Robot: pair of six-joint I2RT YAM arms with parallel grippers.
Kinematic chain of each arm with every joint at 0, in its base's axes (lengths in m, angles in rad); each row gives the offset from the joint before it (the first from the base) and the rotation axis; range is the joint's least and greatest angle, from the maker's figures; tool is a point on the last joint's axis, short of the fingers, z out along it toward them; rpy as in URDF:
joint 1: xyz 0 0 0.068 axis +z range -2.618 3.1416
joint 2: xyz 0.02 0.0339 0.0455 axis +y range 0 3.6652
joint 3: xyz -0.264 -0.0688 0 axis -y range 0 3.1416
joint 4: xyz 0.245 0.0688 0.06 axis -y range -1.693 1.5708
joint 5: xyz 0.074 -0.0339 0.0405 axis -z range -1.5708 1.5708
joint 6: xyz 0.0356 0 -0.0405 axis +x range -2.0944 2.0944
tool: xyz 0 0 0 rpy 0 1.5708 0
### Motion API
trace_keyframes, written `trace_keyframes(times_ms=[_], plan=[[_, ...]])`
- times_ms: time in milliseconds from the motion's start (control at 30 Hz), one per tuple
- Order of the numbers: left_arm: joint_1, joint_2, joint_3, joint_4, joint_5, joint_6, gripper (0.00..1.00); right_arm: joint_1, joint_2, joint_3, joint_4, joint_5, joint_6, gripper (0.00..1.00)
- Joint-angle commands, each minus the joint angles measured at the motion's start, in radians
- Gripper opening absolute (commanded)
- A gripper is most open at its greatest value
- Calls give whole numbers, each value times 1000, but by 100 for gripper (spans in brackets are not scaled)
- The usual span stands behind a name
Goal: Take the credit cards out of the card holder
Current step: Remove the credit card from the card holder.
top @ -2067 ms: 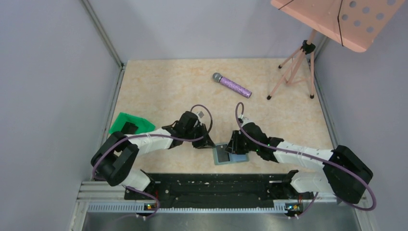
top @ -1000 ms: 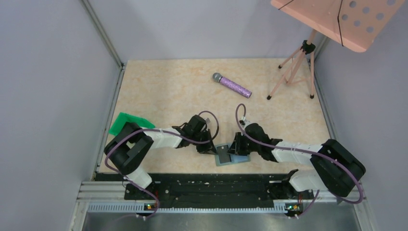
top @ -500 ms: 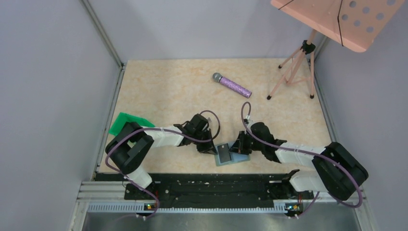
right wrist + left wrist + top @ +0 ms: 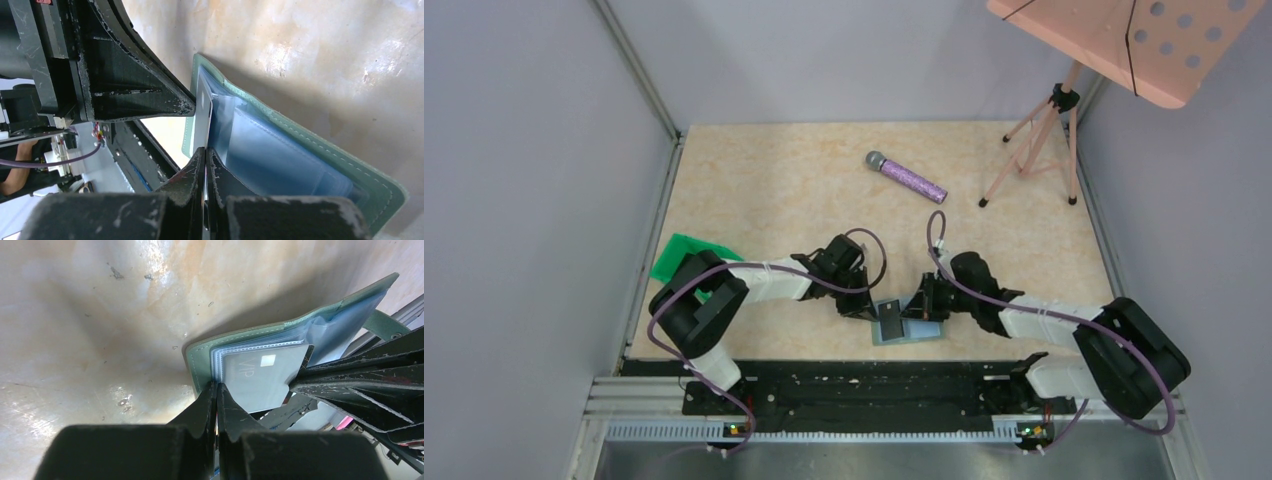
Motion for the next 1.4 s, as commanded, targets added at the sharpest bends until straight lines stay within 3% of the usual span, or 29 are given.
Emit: trace_keyframes(times_ms=[0,300,867,1267,1367], plan=[[-17,33,29,-42,-70,30,4,-13,-40,6,14,-23,-14,0],[-19,32,27,-68,-95,39,4,-73,-97,6,-123,0,-66,0],[-19,31,35,-58,-97,45,3,-97,-98,-21,-22,-91,16,0],[-19,36,34,-53,-93,45,3,-124,-141,-41,-30,-104,58,0],[-19,36,35,-62,-100,44,3,-128,-169,-21,-122,-60,31,0]])
